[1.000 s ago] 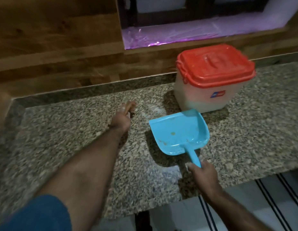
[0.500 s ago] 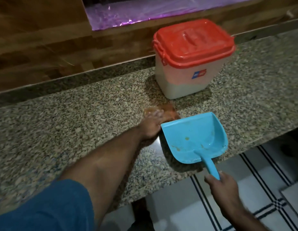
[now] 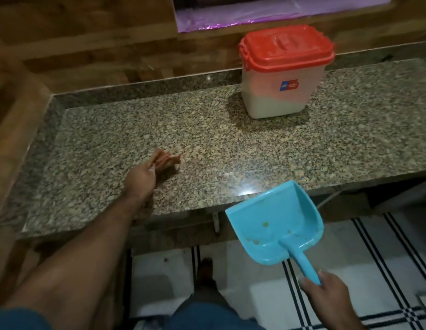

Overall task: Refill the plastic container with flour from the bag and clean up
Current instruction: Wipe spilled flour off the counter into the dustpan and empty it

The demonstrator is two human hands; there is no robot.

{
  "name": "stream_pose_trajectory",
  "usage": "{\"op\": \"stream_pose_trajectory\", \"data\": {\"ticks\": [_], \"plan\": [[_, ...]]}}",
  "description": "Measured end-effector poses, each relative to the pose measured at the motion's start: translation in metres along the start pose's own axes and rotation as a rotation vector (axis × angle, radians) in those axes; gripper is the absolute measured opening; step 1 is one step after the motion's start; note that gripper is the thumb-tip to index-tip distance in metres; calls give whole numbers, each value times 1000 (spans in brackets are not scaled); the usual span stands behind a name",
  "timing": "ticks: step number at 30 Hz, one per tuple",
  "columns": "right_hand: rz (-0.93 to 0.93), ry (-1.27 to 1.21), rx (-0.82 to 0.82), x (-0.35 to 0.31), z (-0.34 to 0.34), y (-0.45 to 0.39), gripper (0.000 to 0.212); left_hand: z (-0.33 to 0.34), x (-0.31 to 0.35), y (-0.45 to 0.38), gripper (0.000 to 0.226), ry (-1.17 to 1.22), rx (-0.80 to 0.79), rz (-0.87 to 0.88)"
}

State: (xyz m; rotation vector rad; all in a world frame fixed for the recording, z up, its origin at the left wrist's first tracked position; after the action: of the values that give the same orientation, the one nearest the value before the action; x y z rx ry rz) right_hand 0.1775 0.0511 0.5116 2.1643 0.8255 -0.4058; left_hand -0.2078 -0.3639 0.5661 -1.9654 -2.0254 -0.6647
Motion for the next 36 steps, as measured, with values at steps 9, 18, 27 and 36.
{"op": "stream_pose_trajectory", "data": {"ticks": [9, 18, 27, 36], "plan": [[169, -83, -105, 27, 37, 10, 25, 114, 105, 88, 43, 419, -221, 261], [151, -215, -95, 11, 35, -7, 14, 90, 109, 26, 35, 567, -192, 11], [173, -230, -83, 15, 44, -30, 19, 210, 206, 28, 25, 385, -331, 416], [160, -268, -119, 17, 46, -45, 13, 137, 179, 71, 44, 514, -377, 268]]}}
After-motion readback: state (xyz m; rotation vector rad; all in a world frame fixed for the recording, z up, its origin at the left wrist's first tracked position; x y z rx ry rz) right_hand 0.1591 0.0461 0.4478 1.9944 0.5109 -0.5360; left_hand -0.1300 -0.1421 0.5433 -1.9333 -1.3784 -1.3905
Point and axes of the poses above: each hand's wrist, its own y-axis away from the middle knuckle, its own z-axis out of the palm, x = y × z, the point moved 9 cm from there along -y, towards the middle knuckle, and after that the axes turned 7 degrees about -x, right-handed, at the moved point
